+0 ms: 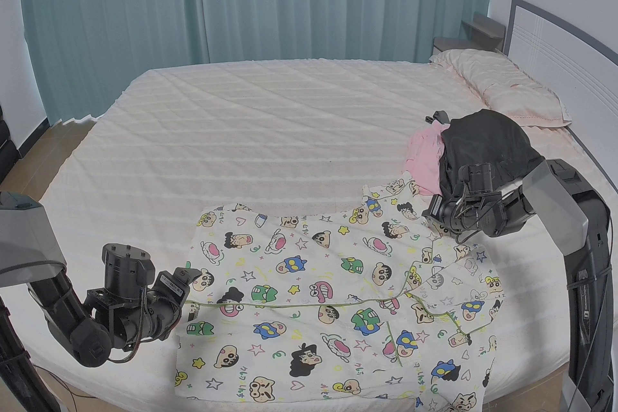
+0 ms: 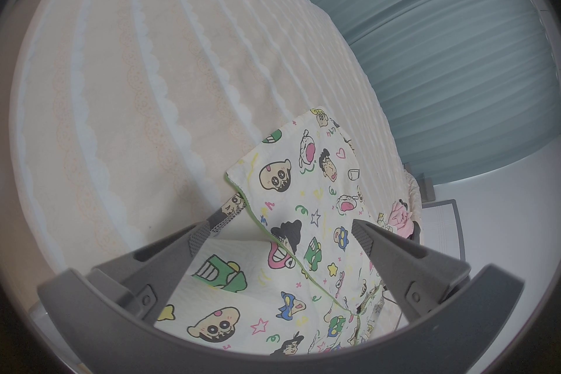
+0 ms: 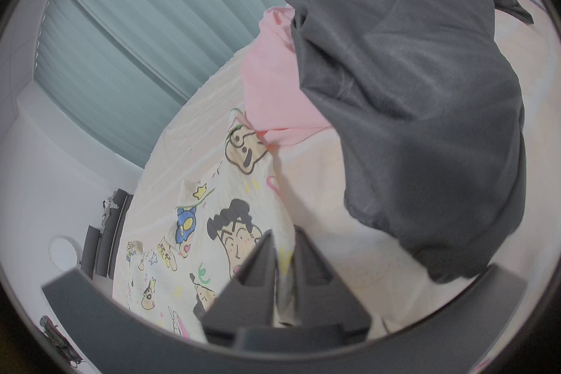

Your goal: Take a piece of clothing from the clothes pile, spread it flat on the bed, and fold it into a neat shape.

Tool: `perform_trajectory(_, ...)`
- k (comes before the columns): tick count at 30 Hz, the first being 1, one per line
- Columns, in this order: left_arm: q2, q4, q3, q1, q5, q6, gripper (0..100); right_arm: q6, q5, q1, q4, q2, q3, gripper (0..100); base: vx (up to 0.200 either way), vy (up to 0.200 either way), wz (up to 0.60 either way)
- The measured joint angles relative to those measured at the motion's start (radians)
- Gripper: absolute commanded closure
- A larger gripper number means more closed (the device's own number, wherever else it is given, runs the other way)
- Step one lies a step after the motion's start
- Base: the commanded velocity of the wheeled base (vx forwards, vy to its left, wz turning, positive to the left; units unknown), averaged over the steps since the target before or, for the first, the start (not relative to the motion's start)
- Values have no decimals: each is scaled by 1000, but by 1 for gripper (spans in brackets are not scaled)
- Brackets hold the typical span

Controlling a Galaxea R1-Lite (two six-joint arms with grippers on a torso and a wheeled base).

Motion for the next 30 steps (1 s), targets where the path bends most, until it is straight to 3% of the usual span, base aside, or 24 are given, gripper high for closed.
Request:
perform_trajectory(11, 0, 0, 0, -2, 1, 0, 0, 6, -20, -51, -51, 10, -10, 100, 0, 0, 0)
perform_trajectory(30, 3, 0, -1, 4, 2, 2, 0, 43, -84, -47, -204, 30, -40, 100, 0, 0, 0)
